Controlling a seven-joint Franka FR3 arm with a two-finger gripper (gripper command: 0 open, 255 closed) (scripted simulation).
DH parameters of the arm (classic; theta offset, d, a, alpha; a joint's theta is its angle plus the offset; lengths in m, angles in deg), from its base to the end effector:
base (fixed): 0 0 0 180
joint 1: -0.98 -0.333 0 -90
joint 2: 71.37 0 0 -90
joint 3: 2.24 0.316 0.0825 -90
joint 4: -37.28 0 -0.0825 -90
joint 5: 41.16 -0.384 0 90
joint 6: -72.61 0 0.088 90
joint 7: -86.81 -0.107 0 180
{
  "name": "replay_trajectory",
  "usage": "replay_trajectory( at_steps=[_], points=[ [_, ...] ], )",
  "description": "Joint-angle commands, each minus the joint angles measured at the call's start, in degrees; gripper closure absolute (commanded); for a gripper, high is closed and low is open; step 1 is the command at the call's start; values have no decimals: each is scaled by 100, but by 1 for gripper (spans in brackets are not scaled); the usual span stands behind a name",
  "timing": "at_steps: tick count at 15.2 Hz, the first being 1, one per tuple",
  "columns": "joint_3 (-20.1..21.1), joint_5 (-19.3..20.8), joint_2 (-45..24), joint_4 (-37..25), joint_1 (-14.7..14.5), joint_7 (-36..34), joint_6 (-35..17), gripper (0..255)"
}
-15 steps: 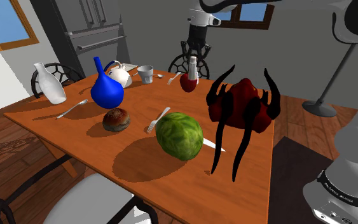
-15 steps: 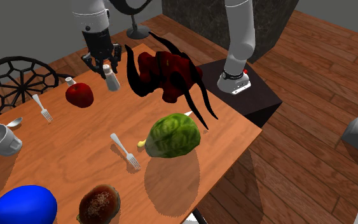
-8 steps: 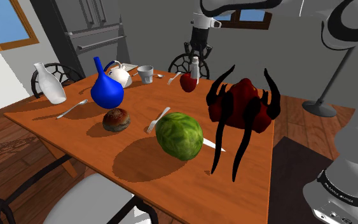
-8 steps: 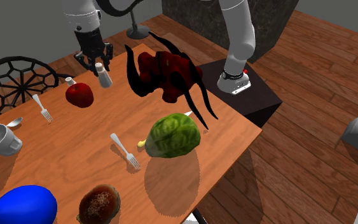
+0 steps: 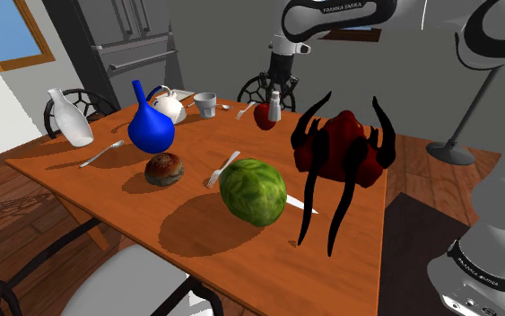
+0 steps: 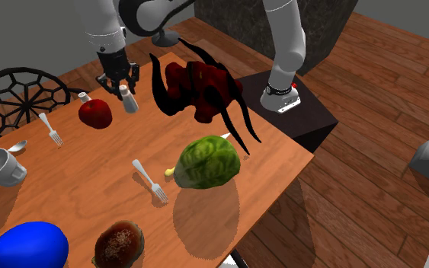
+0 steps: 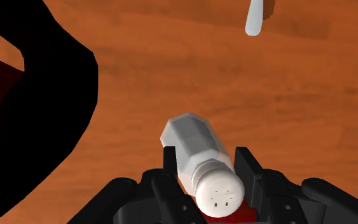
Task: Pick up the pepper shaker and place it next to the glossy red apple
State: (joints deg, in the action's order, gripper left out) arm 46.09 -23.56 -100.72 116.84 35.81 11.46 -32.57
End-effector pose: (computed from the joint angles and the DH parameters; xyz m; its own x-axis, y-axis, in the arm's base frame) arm 0.6839 0.0233 0.4974 0.4566 -0.8886 -0.0441 -0.8858 -0.4494 -0.1157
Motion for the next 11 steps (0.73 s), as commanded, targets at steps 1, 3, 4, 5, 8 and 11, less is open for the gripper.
replay_trajectory(
  at_steps=[1, 3, 4, 5, 8, 11],
  points=[
    [-9, 11, -7, 141, 32, -4, -143, 255],
    [-20, 29, -22, 282, 56, -15, -289, 255],
    [-27, 39, -31, 349, 66, -21, -361, 255],
    [-34, 50, -42, 415, 75, -27, -432, 255],
    [-61, 90, -82, 599, 94, -48, -640, 255],
    [-93, 138, -134, 766, 104, -73, -842, 255]
  ],
)
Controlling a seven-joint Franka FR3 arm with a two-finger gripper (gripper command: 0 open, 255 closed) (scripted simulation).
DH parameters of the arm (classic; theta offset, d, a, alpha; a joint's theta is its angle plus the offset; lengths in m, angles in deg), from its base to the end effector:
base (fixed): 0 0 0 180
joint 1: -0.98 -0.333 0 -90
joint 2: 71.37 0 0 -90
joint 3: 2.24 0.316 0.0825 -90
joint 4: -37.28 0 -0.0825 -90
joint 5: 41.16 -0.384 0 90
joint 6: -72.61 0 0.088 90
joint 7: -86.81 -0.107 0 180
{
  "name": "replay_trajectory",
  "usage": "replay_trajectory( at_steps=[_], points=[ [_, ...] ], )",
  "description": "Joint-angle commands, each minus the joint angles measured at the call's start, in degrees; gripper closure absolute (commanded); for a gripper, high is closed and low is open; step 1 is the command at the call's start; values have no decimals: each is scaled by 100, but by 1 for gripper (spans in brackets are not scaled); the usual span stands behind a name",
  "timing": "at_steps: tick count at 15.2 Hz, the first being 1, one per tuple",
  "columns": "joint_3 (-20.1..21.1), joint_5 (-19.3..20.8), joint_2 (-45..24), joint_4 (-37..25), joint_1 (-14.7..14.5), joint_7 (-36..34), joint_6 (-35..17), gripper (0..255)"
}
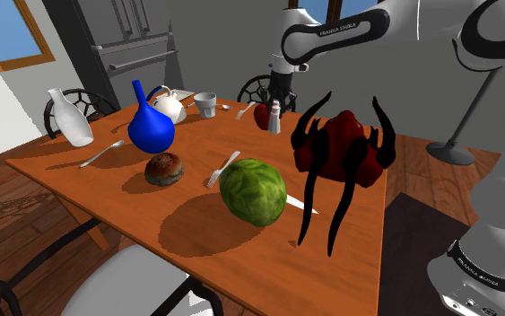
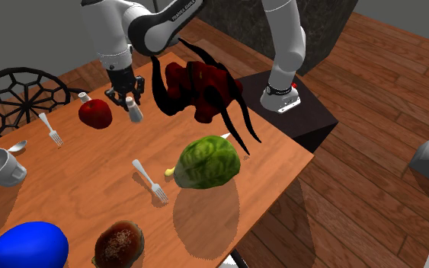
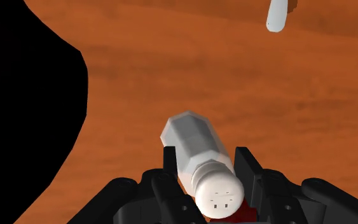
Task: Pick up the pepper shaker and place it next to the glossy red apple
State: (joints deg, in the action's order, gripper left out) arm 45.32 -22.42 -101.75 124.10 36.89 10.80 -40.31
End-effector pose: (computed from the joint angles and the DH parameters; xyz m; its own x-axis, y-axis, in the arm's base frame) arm 0.6833 0.0230 0.4404 0.4565 -0.8886 -0.0440 -0.8859 -0.4493 -0.1156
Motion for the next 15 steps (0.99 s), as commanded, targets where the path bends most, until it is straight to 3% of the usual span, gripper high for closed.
replay_trajectory(
  at_steps=[1, 12, 15],
  points=[
    [-29, 42, -50, 92, -4, -17, -133, 255],
    [-225, 309, -361, 589, -59, -149, -872, 255],
    [-225, 309, -361, 589, -59, -149, -872, 255]
  ],
)
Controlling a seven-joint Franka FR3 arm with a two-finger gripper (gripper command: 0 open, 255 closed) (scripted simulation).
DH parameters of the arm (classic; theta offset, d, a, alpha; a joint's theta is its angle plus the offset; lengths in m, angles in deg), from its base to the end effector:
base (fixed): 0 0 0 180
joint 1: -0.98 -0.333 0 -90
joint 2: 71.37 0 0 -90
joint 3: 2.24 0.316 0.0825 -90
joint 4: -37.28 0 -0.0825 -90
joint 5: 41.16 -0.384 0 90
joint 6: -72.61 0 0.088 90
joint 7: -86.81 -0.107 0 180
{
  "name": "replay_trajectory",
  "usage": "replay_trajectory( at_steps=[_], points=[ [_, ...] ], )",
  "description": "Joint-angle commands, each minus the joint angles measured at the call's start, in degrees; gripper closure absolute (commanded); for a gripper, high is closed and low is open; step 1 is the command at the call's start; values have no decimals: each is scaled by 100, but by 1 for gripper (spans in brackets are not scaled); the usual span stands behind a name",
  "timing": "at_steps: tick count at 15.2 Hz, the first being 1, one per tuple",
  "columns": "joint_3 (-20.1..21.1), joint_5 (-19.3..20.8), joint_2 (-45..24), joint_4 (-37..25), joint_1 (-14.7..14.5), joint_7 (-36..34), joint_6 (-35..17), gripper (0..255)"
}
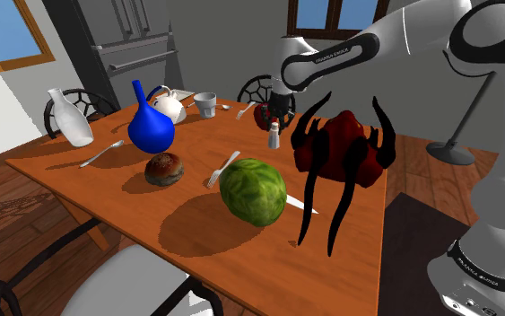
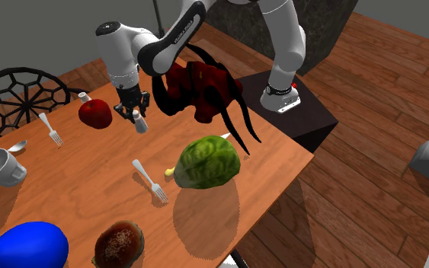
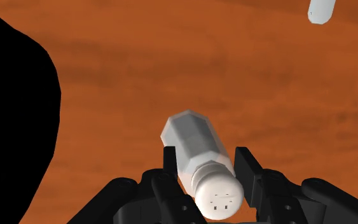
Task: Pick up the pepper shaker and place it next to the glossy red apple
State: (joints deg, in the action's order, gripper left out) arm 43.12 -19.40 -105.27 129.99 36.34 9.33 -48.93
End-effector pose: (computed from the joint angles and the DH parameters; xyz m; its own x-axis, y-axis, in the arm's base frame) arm 0.6837 0.0228 0.3674 0.4565 -0.8886 -0.0440 -0.8858 -0.4493 -0.1160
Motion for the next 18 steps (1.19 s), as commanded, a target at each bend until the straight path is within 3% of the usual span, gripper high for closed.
replay_trajectory(
  at_steps=[1, 5, 6, 11, 15, 18],
  points=[
    [-5, 7, -9, 0, -4, -2, -10, 255],
    [-5, 7, -9, 0, -4, -2, -10, 255],
    [-5, 7, -9, 0, -4, -2, -10, 0],
    [-5, 7, -9, 0, -4, -2, -10, 0],
    [190, -258, 331, -245, 156, 156, 516, 0],
    [189, -259, 332, -245, 155, 156, 516, 0]
  ],
)
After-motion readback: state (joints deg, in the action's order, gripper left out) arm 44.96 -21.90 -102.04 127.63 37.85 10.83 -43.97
